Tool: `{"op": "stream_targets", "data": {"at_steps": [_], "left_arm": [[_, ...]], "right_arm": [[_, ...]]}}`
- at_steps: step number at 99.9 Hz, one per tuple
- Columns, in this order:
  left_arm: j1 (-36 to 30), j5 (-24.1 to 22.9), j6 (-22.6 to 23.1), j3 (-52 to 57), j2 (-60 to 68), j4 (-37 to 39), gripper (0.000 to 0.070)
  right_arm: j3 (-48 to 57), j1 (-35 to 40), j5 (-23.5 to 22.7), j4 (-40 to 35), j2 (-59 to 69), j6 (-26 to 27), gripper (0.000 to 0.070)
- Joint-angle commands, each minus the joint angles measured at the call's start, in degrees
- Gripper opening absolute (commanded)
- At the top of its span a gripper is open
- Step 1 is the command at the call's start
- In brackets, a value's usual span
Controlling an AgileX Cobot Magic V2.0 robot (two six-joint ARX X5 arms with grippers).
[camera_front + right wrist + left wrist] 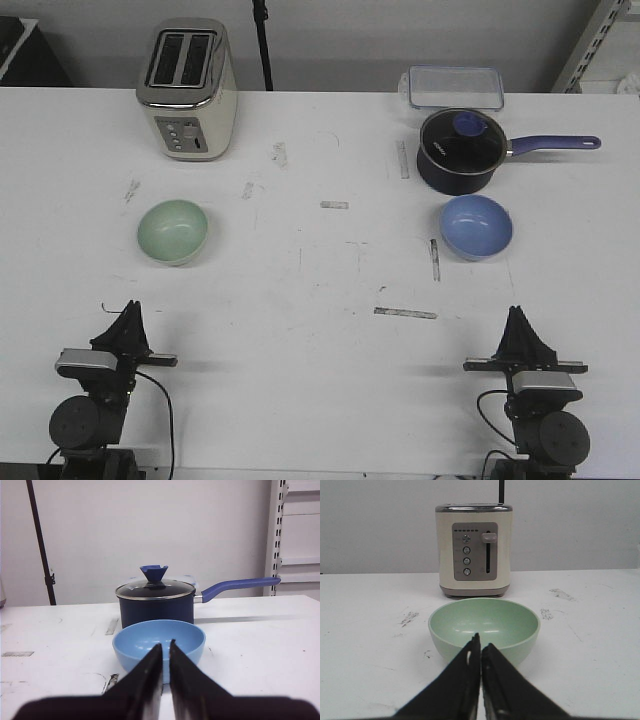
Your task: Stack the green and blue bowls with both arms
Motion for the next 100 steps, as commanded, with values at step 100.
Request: {"op": "stream_targets", "data": {"at_steps": [100], "left_arm": [[0.1,-0.2,0.3,-1.3,-0.1,0.6,0.0001]], "right_arm": [[15.5,0.1,1.9,-10.2,11.0,-4.2,0.0010]]}}
